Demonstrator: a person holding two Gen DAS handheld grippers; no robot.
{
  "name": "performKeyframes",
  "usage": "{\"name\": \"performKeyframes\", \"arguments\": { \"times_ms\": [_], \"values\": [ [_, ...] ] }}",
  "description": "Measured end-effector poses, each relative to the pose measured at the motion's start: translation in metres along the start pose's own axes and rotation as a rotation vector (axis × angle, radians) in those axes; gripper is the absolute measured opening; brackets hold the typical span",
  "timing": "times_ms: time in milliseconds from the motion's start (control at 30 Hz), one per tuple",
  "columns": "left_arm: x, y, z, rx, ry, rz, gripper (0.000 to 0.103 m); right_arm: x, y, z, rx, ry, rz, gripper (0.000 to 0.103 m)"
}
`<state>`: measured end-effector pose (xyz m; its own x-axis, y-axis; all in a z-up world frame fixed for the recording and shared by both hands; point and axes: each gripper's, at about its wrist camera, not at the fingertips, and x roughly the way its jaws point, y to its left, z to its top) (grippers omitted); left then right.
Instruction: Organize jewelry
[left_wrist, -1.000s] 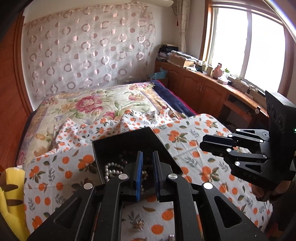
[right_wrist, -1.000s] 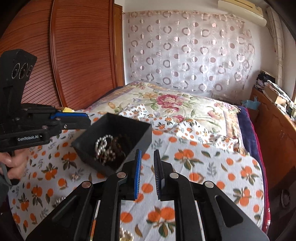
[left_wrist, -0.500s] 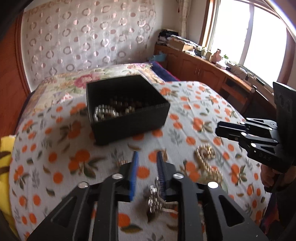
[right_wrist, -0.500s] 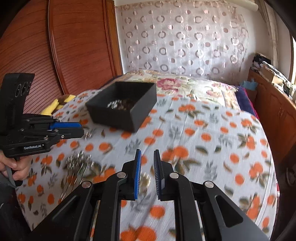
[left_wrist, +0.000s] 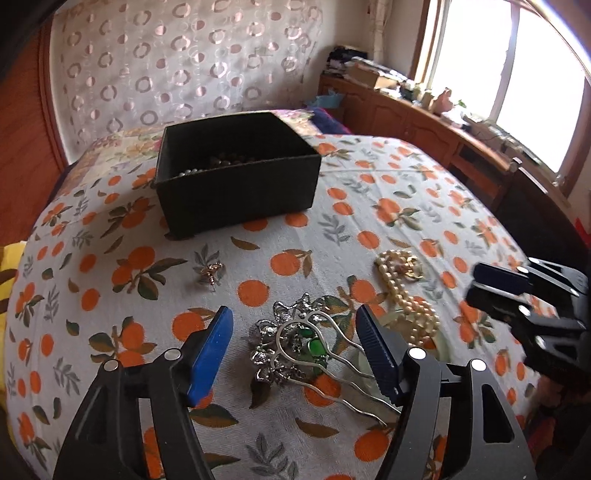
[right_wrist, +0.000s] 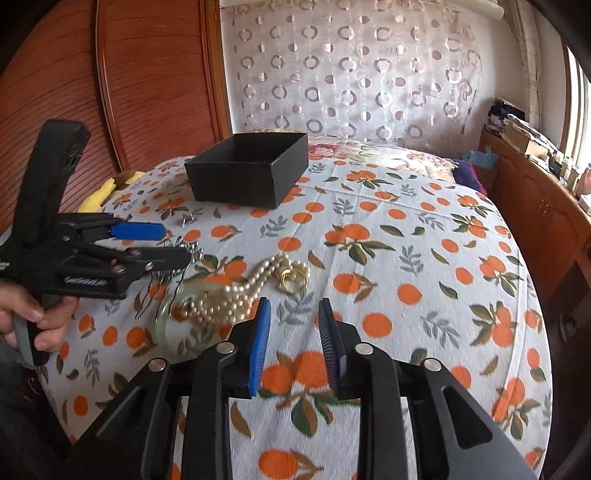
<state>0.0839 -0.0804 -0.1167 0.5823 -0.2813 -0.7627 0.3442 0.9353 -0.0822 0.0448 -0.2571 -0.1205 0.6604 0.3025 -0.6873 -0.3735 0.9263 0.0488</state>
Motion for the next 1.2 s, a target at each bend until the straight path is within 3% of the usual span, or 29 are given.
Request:
{"name": "performKeyframes", "arguments": {
  "times_ms": [367,967,1033,1100,1200],
  "values": [
    [0.009,-0.003,-0.002,0.044,0.039,0.094,0.067,0.002,-0.001,-0.013,0.023,0.004,0.016,0.034],
    [0.001,0.001,-0.011,0.069,0.047,0.079,0.071,0.003,0.000,-0.014,0.018,0.007,0.017,0.034],
    [0.000,0.000,-0.013,0.074,0.040,0.073,0.069,0.003,0.000,-0.014,0.018,0.007,0.018,0.034],
    [-0.001,0.000,-0.013,0.080,0.033,0.069,0.059,0.003,0.000,-0.014,0.017,0.006,0.017,0.034],
    [-0.003,-0.001,-0.014,0.080,0.034,0.069,0.057,0.002,0.000,-0.014,0.017,0.007,0.017,0.034]
  ]
}}
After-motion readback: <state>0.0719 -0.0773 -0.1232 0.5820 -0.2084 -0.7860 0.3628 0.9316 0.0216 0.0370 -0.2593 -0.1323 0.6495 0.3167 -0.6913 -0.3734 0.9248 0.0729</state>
